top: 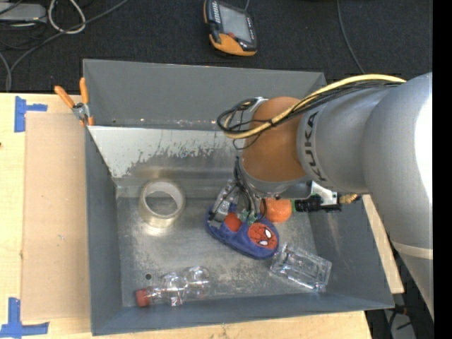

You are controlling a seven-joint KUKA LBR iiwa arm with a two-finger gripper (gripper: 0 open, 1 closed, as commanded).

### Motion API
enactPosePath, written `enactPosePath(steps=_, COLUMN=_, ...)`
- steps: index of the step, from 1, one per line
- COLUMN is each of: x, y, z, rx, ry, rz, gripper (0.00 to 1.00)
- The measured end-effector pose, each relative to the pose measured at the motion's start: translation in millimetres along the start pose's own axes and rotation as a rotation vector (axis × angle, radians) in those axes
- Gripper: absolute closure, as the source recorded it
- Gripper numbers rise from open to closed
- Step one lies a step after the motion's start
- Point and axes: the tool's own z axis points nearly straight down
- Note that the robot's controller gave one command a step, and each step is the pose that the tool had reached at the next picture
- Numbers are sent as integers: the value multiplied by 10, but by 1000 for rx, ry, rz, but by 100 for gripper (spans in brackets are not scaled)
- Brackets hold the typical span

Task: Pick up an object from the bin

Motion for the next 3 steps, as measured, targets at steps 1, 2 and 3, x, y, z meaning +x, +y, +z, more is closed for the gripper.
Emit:
enactPosePath(steps=1, x=-30, y=-5, z=-19, rx=-1, ry=0, rz=5, gripper=100)
enactPosePath(steps=2, x=11, y=240, z=222, rx=-1, ry=-8, rz=-384, gripper=100)
enactPosePath(steps=3, x=-154, y=-152, z=-552, rx=0, ry=-1, rz=-21, gripper=0)
